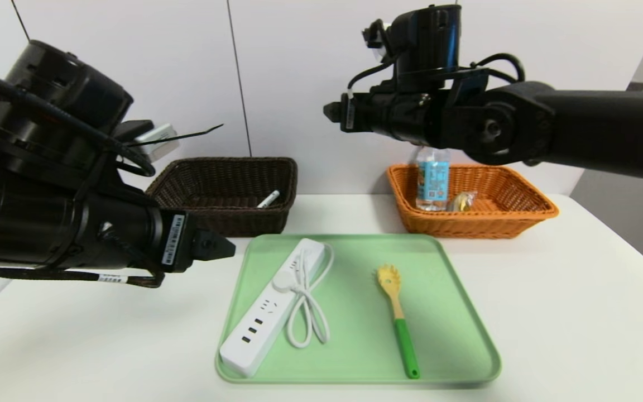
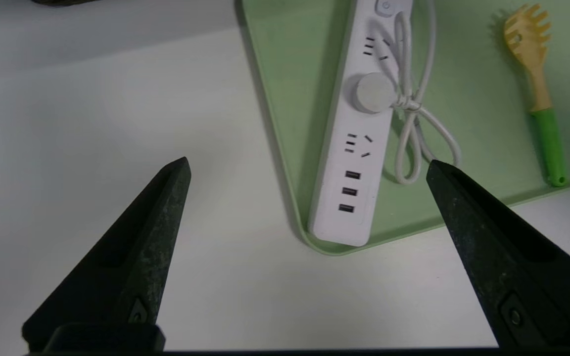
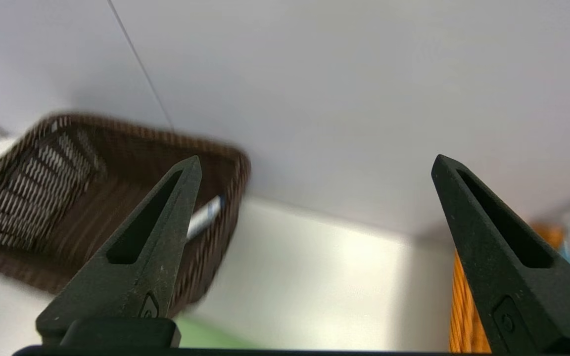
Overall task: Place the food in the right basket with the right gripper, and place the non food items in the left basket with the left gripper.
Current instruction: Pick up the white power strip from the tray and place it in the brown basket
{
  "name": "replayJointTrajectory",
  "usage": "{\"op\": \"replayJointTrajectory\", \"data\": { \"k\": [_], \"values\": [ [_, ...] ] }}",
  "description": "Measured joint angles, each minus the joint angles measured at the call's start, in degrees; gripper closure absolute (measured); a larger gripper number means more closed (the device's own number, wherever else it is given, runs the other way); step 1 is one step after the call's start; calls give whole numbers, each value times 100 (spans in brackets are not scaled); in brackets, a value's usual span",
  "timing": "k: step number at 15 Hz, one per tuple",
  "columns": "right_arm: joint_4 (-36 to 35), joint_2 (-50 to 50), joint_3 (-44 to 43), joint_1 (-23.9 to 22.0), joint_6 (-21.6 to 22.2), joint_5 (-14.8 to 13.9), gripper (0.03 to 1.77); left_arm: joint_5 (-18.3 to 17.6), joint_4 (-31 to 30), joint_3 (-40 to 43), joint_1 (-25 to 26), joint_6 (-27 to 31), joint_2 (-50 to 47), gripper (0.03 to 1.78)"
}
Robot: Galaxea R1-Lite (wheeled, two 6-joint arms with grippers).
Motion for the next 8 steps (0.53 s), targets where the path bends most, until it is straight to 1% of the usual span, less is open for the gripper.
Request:
{"op": "replayJointTrajectory", "data": {
  "k": [1, 4, 5, 6, 8],
  "values": [
    [668, -171, 0, -123, 383, 213, 18, -6, 9, -168, -154, -118, 122, 12],
    [2759, -691, 11, -553, 1510, 1152, 15, -33, 33, -667, -641, -631, 540, 12],
    [3335, -844, 13, -622, 1790, 1396, 14, -41, 22, -788, -811, -730, 667, 12],
    [3807, -976, 28, -661, 1987, 1510, 14, -52, 1, -905, -1000, -774, 807, 12],
    [4363, -1185, 66, -702, 2015, 1537, 13, -56, -20, -1135, -1297, -796, 1051, 12]
  ]
}}
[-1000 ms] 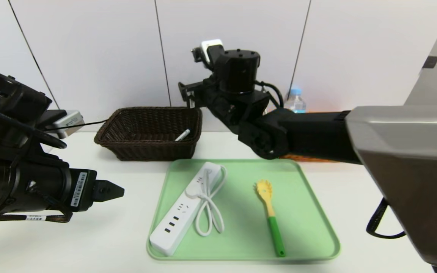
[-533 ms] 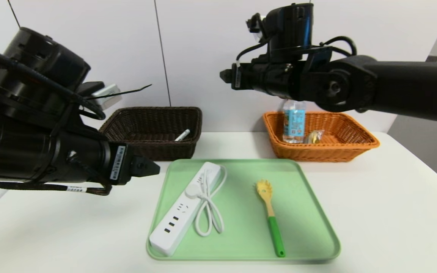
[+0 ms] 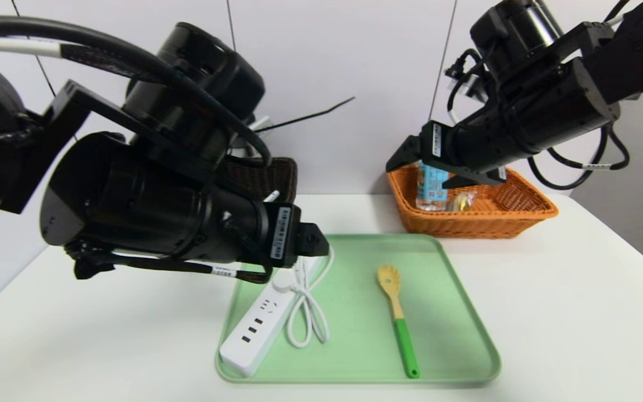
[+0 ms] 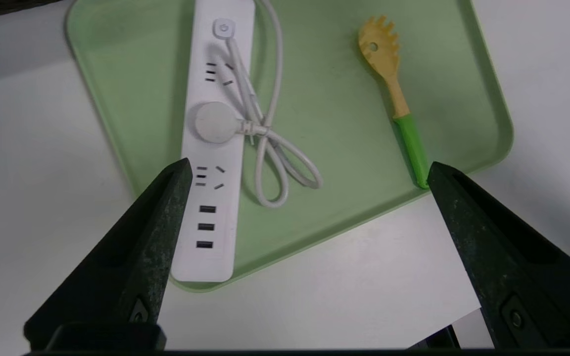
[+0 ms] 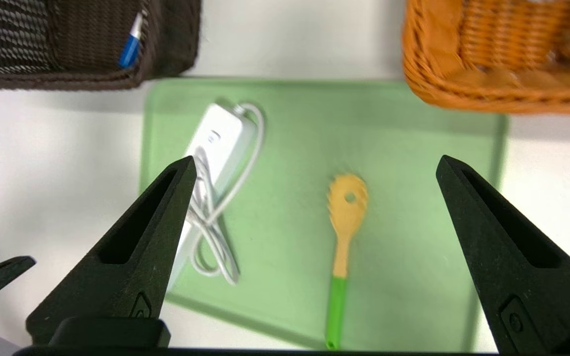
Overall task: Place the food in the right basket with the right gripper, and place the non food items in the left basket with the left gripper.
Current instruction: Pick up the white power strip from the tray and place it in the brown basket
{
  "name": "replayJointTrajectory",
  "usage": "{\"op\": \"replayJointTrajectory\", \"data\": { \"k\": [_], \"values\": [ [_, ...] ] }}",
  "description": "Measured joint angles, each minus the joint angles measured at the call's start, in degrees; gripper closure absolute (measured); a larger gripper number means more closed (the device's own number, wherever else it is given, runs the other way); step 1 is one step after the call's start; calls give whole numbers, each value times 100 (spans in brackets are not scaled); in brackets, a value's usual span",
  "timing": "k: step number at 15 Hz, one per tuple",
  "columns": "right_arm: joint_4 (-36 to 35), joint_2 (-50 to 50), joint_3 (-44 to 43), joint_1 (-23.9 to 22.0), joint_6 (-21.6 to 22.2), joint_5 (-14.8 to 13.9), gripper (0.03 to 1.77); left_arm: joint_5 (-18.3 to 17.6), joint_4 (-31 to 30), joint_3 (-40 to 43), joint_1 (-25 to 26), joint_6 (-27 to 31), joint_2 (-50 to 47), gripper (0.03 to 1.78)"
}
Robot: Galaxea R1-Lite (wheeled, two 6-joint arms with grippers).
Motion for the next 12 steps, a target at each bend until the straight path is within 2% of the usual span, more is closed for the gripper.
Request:
{"op": "replayJointTrajectory", "data": {
  "k": [2, 3, 6, 9, 12],
  "values": [
    [260, -149, 135, 5, -135, -154, 12, -7, -18, -163, -116, -6, 189, 12],
    [279, -240, 260, 17, -297, -324, 11, -44, -16, -177, -135, -9, 241, 12],
    [516, -551, 566, -55, -777, -428, 11, -302, -16, -185, -144, -17, 324, 12],
    [590, -858, 959, -290, -1117, -425, 11, -306, -18, -212, -127, -17, 391, 12],
    [144, -1235, 1724, -837, -1830, -252, 11, -297, 0, -188, -119, -102, 446, 12]
  ]
}}
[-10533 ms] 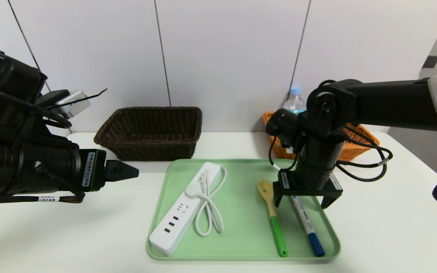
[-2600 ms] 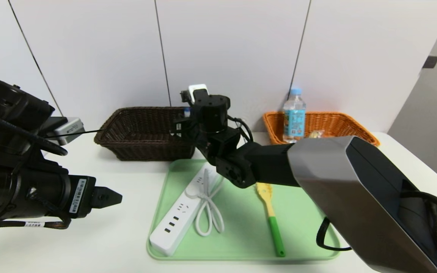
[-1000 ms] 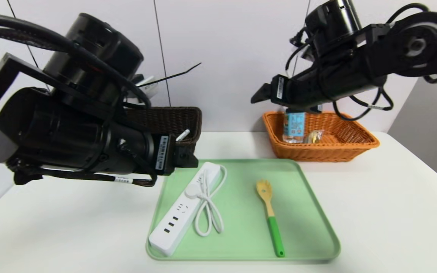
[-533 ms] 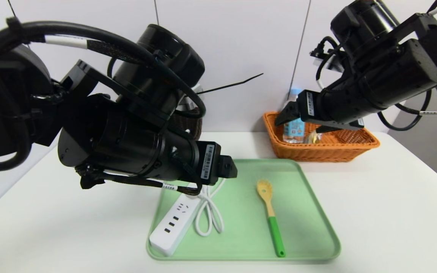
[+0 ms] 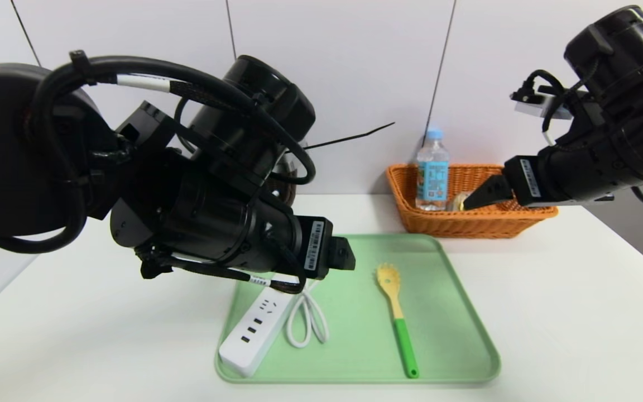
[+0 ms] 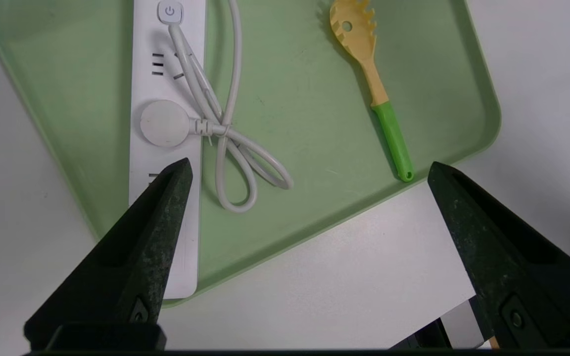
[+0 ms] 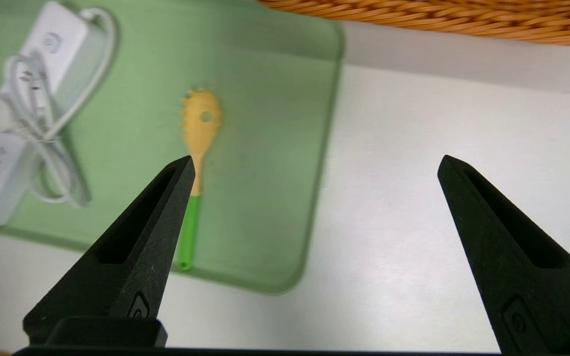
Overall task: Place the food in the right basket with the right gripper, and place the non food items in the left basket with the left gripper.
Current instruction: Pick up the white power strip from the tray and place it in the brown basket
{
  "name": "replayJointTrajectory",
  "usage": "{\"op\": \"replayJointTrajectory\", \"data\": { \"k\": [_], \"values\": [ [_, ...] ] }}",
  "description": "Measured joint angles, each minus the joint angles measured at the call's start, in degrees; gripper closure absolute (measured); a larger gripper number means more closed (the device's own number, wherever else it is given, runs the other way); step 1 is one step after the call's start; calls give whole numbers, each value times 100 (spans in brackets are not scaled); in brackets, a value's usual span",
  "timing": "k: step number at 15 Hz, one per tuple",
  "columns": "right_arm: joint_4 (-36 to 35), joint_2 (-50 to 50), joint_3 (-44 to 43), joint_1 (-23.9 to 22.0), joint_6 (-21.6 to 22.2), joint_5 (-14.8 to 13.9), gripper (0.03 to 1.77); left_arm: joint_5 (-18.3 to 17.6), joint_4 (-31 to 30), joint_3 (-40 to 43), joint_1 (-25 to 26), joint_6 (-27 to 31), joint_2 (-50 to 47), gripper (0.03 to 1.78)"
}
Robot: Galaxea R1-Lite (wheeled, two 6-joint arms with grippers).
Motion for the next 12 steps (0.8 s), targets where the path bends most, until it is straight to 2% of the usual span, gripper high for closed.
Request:
{"op": "replayJointTrajectory", "data": {
  "k": [3, 4, 8, 10, 12],
  "values": [
    [-885, -343, 829, -401, -383, 9, 11, 61, 54, -69, 4, -441, 105, 12],
    [-979, -439, 1013, -519, -408, 6, 11, 102, 127, -122, 4, -527, 162, 12],
    [-1200, -712, 1568, -850, -332, 219, 10, 171, 684, -553, 2, -1145, 474, 12],
    [-1496, -836, 1880, -952, -310, 285, 10, 113, 979, -706, -2, -1269, 656, 12],
    [-1646, -984, 2160, -987, -271, 302, 10, -49, 990, -756, 0, -1436, 809, 12]
  ]
}}
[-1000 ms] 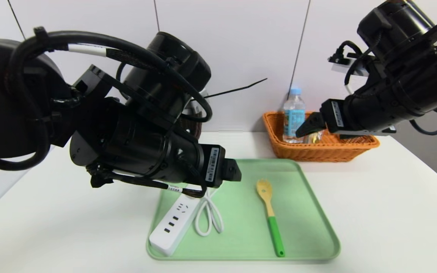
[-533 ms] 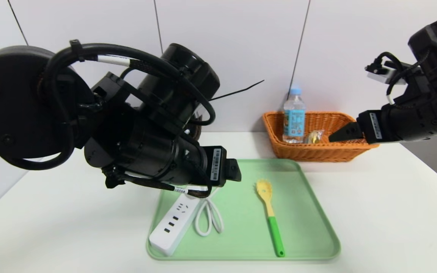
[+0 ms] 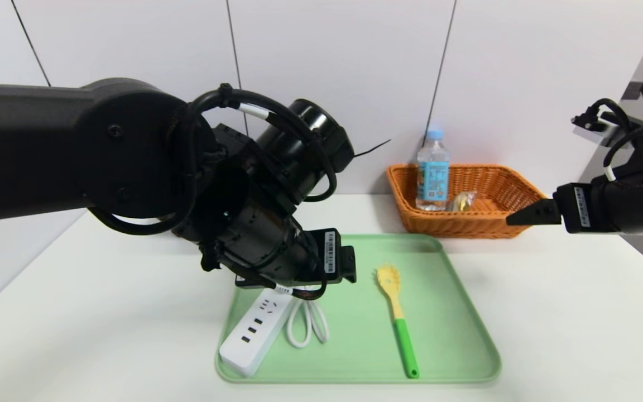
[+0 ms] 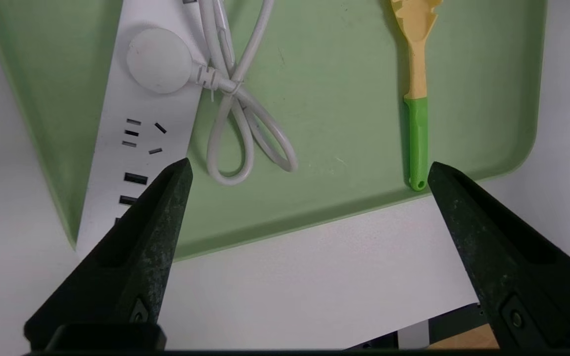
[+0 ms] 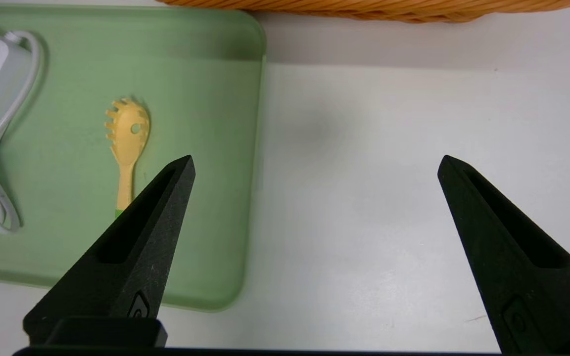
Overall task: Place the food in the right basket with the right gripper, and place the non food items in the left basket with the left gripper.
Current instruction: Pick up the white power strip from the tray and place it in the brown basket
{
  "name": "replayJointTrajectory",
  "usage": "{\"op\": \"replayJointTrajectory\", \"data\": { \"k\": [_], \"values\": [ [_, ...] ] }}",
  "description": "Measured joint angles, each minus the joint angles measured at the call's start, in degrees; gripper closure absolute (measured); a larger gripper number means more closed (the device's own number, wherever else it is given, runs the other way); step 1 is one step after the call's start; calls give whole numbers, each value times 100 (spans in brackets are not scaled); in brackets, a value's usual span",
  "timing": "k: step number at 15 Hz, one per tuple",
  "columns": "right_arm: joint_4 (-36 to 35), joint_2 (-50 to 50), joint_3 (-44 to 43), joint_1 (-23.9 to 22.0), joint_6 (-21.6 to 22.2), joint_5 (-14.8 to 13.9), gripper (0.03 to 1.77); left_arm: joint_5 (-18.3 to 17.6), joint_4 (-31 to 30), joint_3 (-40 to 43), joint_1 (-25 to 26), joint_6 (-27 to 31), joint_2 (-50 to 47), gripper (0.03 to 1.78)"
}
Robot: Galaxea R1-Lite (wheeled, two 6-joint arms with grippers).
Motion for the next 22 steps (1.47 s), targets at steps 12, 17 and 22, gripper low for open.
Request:
{"op": "replayJointTrajectory", "data": {
  "k": [12, 17, 22],
  "values": [
    [-24, -290, 428, -631, 41, 240, 10, -535, -46, -269, 6, -277, 811, 12],
    [-29, -268, 446, -695, 35, 234, 10, -538, -41, -352, 39, -444, 1007, 12],
    [-27, -246, 452, -722, 35, 218, 10, -538, -38, -358, 41, -527, 1075, 12]
  ]
}}
